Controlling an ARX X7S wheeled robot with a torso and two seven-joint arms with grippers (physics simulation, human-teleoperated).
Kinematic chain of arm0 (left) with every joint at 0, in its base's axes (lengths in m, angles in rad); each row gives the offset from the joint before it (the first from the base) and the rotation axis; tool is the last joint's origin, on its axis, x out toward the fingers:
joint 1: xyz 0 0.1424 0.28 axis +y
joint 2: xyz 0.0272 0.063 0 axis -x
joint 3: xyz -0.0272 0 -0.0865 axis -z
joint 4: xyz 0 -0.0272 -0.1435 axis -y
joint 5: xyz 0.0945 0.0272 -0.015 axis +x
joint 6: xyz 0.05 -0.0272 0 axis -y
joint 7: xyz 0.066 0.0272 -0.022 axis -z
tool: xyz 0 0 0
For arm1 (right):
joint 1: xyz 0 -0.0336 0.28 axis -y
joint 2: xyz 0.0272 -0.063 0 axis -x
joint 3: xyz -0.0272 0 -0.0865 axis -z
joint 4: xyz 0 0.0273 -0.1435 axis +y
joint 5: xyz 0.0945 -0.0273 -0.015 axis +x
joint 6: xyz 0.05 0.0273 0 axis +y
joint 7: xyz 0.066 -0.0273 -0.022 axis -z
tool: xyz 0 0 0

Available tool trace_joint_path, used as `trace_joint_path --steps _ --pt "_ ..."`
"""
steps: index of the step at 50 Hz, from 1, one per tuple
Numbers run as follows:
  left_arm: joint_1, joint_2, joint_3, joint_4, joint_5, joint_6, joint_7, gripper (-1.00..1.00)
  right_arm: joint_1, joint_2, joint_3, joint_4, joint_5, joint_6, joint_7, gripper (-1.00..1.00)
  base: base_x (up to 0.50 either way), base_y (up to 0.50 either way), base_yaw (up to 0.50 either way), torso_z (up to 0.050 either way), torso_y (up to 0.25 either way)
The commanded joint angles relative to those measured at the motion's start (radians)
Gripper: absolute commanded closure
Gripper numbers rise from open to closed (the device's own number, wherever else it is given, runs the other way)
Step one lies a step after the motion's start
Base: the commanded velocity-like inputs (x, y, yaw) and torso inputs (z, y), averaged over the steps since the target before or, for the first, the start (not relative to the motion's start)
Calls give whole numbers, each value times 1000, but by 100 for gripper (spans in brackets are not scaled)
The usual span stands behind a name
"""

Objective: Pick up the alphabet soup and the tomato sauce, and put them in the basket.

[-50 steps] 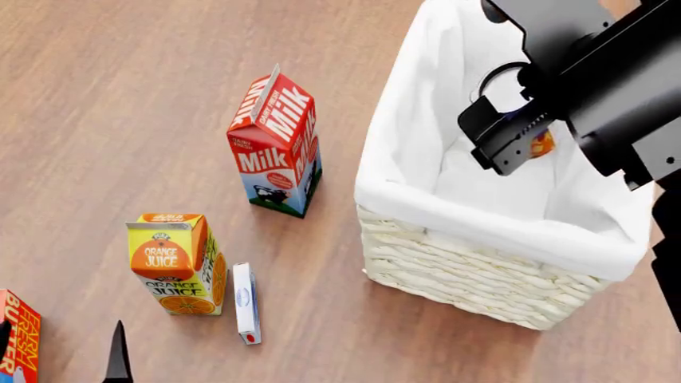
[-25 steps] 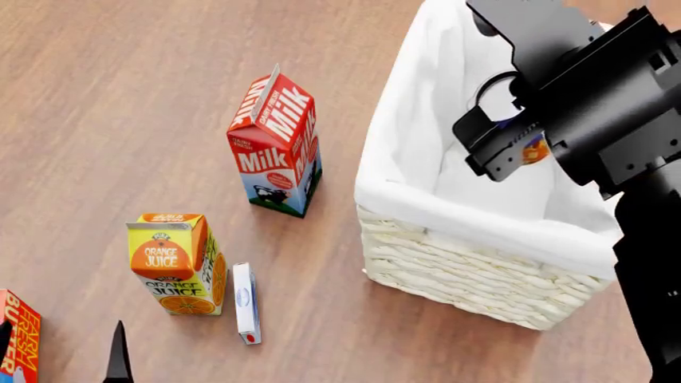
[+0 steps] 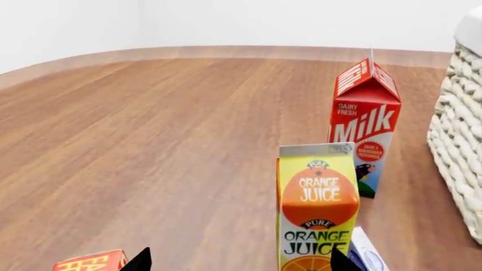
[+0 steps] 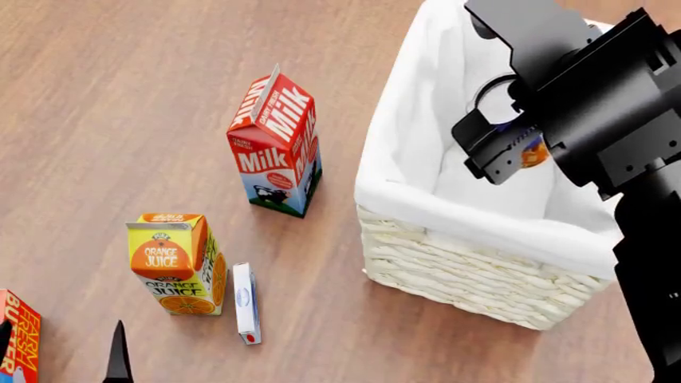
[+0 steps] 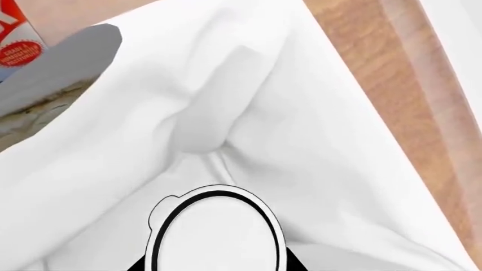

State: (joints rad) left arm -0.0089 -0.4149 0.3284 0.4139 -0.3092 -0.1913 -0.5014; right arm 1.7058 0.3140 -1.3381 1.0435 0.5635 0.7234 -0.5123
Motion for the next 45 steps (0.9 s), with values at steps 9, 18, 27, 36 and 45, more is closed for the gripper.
trace_joint_path --steps 9,18,27,36,45 --pt "-1 21 -30 -3 -39 8 54 -100 23 -25 14 17 -58 -5 -30 -100 0 0 0 0 0" --pt "0 19 -27 -2 -38 12 53 -100 24 1 30 -42 -40 27 -12 -100 0 0 0 0 0" --pt "2 15 -24 20 -40 0 46 -100 19 81 48 -224 -6 114 34 -100 0 0 0 0 0" --pt "11 8 -23 52 -43 -6 39 -100 -54 263 252 -604 179 218 242 -100 0 0 0 0 1" --pt "21 -5 -35 97 -53 -15 26 -100 -227 474 432 -920 353 283 525 -100 0 0 0 0 0"
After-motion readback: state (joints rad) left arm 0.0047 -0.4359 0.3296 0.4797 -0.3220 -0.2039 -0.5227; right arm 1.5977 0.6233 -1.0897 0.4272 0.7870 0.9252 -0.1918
